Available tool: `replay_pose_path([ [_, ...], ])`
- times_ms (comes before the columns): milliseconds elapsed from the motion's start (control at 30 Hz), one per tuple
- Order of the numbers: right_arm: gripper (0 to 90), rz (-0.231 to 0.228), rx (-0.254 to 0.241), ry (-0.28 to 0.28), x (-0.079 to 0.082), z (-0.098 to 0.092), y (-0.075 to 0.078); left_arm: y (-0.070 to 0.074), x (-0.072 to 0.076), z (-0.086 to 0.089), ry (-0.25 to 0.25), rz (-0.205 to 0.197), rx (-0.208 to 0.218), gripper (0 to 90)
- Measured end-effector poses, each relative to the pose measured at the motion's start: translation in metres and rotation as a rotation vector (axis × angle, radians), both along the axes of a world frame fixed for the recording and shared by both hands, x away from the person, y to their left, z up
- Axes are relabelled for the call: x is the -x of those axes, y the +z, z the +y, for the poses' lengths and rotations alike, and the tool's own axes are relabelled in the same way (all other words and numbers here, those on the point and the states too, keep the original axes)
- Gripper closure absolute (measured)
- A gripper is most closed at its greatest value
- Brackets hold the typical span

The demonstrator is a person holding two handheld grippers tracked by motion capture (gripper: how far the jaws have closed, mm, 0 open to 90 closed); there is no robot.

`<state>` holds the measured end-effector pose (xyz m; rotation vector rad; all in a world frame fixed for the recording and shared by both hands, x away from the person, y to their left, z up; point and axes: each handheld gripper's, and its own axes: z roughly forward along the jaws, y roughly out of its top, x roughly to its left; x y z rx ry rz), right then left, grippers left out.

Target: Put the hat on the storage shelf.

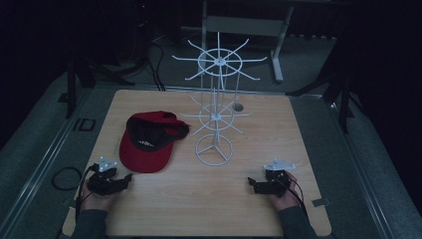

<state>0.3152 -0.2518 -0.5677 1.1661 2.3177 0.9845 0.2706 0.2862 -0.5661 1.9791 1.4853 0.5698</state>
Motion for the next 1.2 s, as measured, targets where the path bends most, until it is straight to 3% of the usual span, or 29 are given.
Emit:
replay_pose_path([
  [300,15.2,0.000,0.000,0.002,0.000,0.000,0.000,0.000,-0.001,-0.001,0.010,-0.005,0.007,36.8],
  [333,15.2,0.000,0.000,0.001,0.000,0.000,0.000,0.001,-0.001,0.000,0.004,-0.001,0.016,39.4],
  [433,15.2,-0.001,0.000,0.002,0.000,0.000,0.000,0.004,-0.001,0.008,0.034,0.039,0.115,47.4],
  [467,15.2,-0.001,0.000,0.002,0.000,0.000,0.000,0.005,-0.001,0.009,0.029,0.042,0.121,47.7],
  [833,15.2,-0.001,0.001,0.002,0.000,0.000,0.000,0.025,0.001,0.013,-0.020,-0.001,0.121,46.0],
  [967,15.3,0.000,0.000,0.001,0.000,0.000,0.000,0.031,-0.003,0.015,-0.031,-0.008,0.141,45.3],
  [1200,15.3,0.000,0.000,0.000,0.000,0.000,0.000,0.039,-0.011,0.014,-0.069,-0.016,0.139,44.6],
])
